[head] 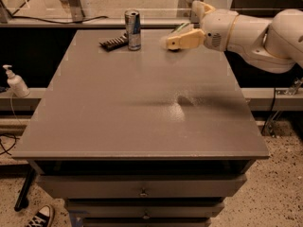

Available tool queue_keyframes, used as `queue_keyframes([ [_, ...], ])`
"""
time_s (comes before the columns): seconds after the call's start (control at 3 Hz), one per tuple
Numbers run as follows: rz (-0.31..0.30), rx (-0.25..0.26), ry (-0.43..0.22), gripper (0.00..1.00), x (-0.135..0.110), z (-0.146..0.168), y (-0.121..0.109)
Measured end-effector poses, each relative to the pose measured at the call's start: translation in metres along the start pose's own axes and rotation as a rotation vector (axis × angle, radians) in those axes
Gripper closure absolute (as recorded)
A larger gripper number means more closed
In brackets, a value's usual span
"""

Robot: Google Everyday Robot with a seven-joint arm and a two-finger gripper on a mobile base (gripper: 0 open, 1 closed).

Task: Move redbull can near rxbar chocolate

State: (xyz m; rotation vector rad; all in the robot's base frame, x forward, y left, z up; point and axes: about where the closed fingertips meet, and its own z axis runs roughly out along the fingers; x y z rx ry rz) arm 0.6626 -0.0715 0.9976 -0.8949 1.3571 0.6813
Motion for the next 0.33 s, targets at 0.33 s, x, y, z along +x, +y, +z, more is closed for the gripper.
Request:
queue_keyframes([
  [0.33,0.000,-0.001,-0.001,0.00,0.0000,0.0015,0.0002],
])
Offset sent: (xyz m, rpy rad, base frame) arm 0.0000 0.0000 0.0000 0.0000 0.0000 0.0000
